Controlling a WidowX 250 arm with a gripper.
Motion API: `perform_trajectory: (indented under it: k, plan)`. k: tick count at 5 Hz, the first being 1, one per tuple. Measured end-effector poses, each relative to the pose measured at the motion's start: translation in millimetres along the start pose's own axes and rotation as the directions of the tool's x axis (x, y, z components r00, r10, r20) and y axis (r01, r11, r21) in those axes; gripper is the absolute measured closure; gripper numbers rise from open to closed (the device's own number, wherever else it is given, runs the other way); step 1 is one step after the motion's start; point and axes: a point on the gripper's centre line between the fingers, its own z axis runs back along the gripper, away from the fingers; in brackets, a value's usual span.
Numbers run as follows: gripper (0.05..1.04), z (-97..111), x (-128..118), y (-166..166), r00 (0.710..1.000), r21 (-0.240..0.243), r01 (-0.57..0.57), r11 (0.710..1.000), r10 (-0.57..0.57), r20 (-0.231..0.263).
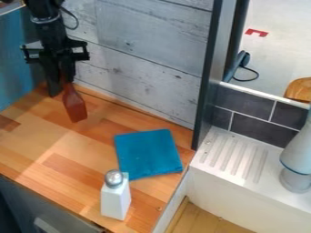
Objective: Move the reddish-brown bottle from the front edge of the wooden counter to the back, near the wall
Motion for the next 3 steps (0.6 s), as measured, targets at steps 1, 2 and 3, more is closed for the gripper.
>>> perform_trajectory:
  k: [1, 2, 3]
  plan:
    - [0.765, -8, 7, 1, 1.0, 0.012, -0.002, 1.0, 0.002, 0.001]
    - [0.765, -20, 10, 3, 1.0, 0.024, 0.004, 1.0, -0.003, -0.012]
    - [0.765, -24, 15, 4, 1.0, 0.033, 0.01, 0.999, -0.01, -0.001]
